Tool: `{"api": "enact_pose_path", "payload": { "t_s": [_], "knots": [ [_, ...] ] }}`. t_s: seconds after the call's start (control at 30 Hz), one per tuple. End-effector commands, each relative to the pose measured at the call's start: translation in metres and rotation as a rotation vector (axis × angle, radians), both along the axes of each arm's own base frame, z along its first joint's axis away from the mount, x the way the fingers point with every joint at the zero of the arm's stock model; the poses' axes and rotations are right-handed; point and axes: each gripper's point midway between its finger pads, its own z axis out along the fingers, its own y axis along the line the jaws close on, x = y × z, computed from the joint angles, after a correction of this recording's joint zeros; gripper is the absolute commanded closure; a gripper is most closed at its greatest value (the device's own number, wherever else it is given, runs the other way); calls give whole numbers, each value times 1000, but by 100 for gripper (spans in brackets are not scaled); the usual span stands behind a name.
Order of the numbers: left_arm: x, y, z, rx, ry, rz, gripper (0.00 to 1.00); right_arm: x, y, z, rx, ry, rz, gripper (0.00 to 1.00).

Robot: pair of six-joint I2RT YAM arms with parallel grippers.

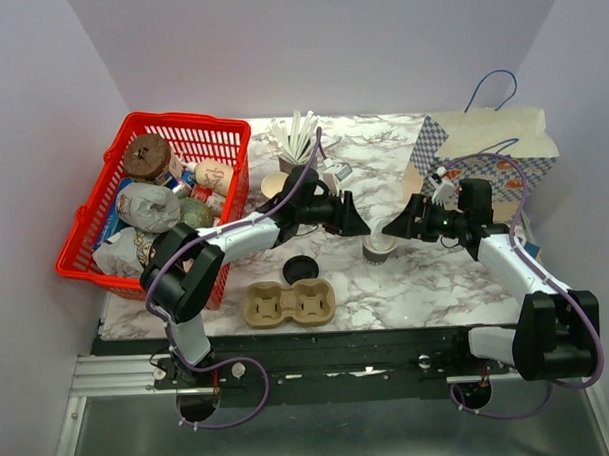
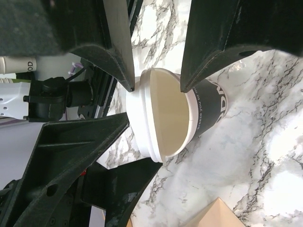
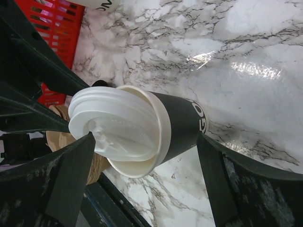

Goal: Pack the takeout coffee

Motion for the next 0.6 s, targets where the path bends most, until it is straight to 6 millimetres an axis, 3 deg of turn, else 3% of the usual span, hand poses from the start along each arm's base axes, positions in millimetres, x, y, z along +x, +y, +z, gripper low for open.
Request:
{"api": "enact_pose_path", "payload": {
  "t_s": [0.0, 0.57],
  "knots": [
    [7, 4, 20, -4, -67, 31, 47, 11, 4, 12, 8, -48, 7, 4],
    [17, 1, 18, 26, -102, 37, 46, 16, 8, 10, 13, -30, 13, 5]
  ]
}}
